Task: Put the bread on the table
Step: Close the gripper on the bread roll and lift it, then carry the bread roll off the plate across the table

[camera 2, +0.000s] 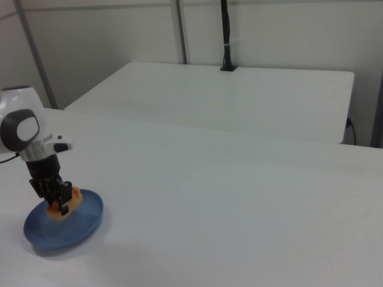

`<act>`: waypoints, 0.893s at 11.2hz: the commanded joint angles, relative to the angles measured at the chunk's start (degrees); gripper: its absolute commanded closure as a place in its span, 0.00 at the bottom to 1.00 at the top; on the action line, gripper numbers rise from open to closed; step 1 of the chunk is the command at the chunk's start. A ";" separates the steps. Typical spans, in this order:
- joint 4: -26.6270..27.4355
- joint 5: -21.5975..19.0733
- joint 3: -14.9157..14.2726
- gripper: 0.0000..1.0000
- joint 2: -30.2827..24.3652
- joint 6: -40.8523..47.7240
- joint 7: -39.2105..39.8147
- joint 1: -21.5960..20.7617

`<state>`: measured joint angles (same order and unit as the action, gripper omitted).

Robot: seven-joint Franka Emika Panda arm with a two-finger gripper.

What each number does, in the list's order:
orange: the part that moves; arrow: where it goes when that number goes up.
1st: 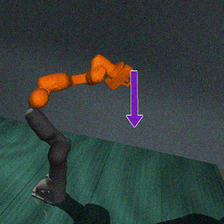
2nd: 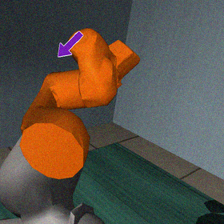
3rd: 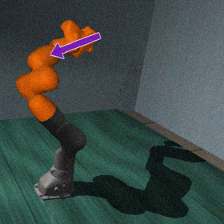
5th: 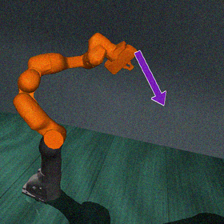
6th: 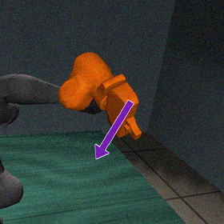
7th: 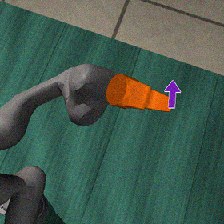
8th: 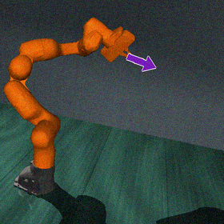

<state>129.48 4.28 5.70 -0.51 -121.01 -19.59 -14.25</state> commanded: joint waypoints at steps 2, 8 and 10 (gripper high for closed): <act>-2.12 3.54 -0.95 0.60 -3.79 6.57 4.01 4.82; -2.48 5.73 -16.03 0.59 -3.71 3.87 23.43 10.20; -4.31 5.74 -18.70 0.59 -1.26 1.49 28.97 13.43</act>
<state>126.98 9.39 -10.43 -4.05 -117.00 3.80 -3.11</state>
